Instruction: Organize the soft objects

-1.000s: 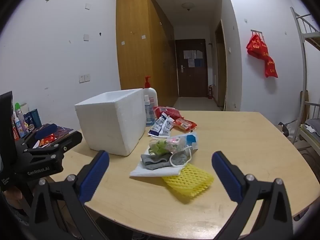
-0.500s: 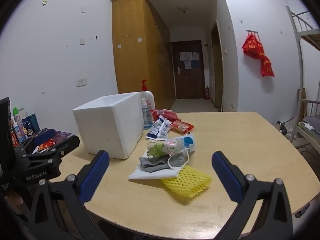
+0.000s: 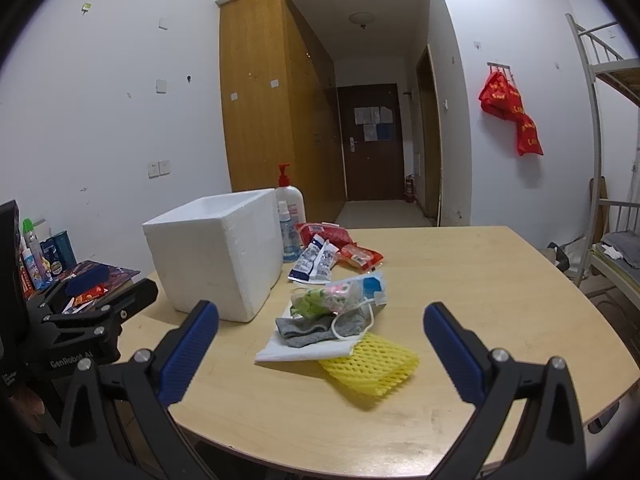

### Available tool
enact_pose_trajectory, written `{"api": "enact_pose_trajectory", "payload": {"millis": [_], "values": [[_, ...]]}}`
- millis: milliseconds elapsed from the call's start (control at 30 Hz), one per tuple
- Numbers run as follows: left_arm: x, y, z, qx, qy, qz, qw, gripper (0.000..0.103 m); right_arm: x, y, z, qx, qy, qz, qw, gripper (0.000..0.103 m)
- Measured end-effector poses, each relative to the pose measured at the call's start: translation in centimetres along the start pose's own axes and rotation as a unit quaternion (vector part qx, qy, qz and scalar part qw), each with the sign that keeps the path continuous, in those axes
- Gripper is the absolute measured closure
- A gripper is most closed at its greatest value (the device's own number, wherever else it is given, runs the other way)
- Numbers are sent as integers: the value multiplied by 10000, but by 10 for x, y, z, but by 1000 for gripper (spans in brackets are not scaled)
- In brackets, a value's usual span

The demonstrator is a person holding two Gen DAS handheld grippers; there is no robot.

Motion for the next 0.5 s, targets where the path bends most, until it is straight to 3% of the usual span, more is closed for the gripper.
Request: {"api": "enact_pose_trajectory", "payload": {"millis": [500], "values": [[4, 3, -2, -44, -67, -52, 10000, 0, 2, 0, -3, -12, 11, 2, 10000, 0]]}}
Point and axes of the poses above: each gripper's, at about its wrist camera, not at the fingertips, and x roughly against the way its jaws point, z to its left, y to its top, the point moved 4 cm from there along -x, roughly the way its jaws point, and after that the axes turned 4 degrees about x, right-handed, at the moved point
